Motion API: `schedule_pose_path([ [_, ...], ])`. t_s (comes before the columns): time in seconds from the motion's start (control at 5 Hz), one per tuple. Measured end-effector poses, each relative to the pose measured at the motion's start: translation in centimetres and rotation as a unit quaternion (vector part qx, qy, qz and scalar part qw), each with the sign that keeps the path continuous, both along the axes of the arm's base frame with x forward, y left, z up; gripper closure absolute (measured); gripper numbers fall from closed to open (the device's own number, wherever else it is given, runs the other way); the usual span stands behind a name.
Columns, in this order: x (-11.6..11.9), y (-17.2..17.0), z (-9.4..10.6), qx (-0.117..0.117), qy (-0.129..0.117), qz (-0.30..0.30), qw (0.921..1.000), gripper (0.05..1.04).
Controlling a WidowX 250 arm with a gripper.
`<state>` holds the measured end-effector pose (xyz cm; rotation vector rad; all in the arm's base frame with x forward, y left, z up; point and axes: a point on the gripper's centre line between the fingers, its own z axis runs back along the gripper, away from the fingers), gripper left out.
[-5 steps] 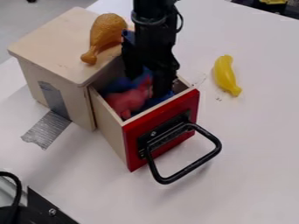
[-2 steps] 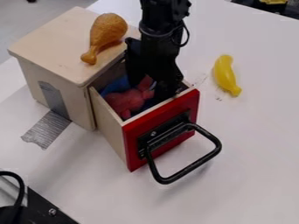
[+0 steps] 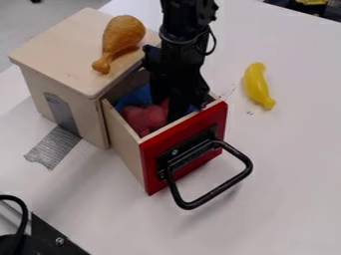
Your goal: Take out the pink plush toy from the drawer and put it on the left-side of the drawer
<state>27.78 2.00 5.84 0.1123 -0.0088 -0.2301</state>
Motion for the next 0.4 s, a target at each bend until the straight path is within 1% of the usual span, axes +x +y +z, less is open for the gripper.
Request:
schedule_pose_path([
  [0.2,0.0,0.0,0.2,-0.008,0.004,0.005,0.9999,0.935],
  [0.4,0.1,-0.2,1.7,-0.025,-0.006,0.007,0.9996,1.002],
])
